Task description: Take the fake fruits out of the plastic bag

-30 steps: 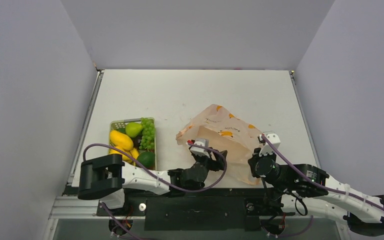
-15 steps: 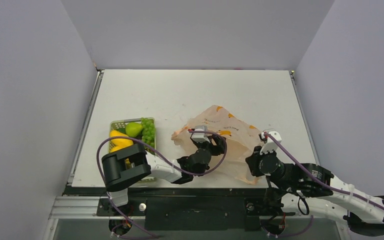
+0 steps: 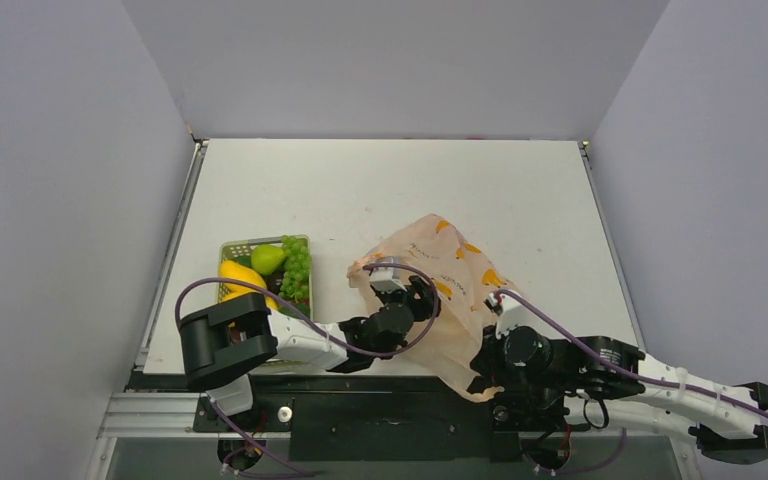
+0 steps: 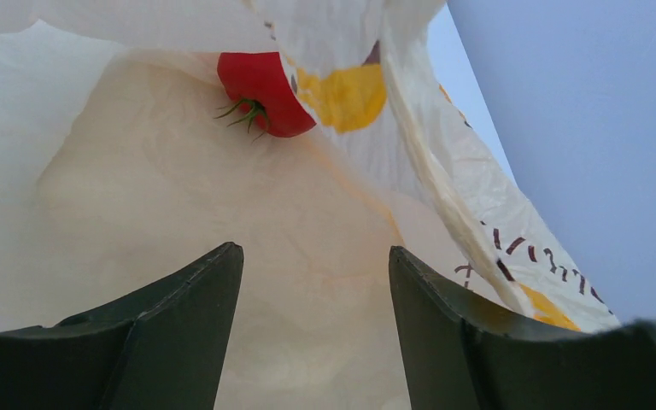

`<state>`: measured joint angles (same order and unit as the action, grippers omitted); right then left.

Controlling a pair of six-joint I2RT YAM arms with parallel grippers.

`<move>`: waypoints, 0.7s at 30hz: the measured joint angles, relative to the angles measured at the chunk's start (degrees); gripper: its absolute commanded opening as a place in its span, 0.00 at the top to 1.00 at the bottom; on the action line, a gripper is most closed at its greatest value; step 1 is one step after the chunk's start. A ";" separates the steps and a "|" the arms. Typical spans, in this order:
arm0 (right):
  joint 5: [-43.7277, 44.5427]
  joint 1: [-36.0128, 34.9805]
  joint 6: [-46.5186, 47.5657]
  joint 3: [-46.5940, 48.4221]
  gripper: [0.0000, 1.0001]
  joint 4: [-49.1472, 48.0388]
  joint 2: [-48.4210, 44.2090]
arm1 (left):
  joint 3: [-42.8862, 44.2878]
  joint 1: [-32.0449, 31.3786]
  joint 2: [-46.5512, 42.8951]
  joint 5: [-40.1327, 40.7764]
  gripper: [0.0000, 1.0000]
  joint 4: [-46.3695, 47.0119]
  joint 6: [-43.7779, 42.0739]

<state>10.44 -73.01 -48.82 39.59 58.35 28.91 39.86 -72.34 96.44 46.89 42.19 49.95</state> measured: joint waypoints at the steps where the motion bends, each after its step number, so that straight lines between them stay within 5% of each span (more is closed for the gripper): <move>1: -0.17 -0.44 -0.50 -0.31 1.00 1.07 -0.39 | 0.00 -0.07 0.02 -0.11 0.28 -0.22 0.35; 5: 4.09 -0.92 -2.58 2.16 1.00 6.62 0.20 | 0.33 0.11 1.57 -0.92 0.13 -0.37 -0.15; 21: 16.81 -0.92 -2.67 15.74 1.00 10.93 2.89 | 11.65 6.82 17.90 -4.00 0.03 7.34 -6.16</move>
<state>27.24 -73.93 -51.48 55.33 69.28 31.79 51.51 -65.52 114.34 42.89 49.54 43.79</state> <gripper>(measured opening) 0.004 0.964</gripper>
